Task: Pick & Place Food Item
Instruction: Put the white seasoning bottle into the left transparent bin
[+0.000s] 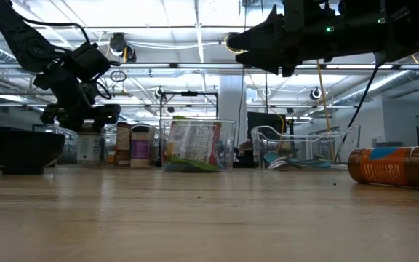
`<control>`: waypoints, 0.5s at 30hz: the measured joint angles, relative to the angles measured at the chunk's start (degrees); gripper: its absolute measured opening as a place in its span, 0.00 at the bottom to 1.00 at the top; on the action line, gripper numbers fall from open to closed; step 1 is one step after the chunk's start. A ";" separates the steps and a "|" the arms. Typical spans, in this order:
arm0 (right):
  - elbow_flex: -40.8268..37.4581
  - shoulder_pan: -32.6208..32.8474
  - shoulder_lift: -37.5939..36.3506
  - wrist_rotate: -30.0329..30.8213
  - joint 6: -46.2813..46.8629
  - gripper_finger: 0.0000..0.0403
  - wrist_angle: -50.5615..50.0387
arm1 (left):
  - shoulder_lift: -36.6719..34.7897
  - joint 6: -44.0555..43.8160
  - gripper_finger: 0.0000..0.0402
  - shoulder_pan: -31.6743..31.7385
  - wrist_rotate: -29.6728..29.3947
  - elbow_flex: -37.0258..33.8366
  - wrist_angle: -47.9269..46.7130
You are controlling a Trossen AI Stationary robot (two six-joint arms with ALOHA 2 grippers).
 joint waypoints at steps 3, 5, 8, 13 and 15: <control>0.00 0.00 0.00 0.00 -0.01 0.72 0.00 | 0.00 -0.32 0.52 0.00 0.00 0.00 -0.04; 0.00 0.02 0.00 0.00 0.00 0.72 0.00 | 0.00 -0.60 0.53 0.00 0.00 0.00 -0.27; 0.00 0.02 0.00 0.00 -0.01 0.72 0.00 | 0.00 -1.14 0.53 0.00 0.00 0.00 -0.52; 0.00 0.02 0.00 0.00 0.00 0.72 0.00 | 0.00 -1.44 0.52 0.00 0.00 0.01 -0.50; 0.00 0.01 0.00 0.00 -0.01 0.72 0.00 | 0.00 -1.91 0.54 0.00 0.00 0.00 -0.50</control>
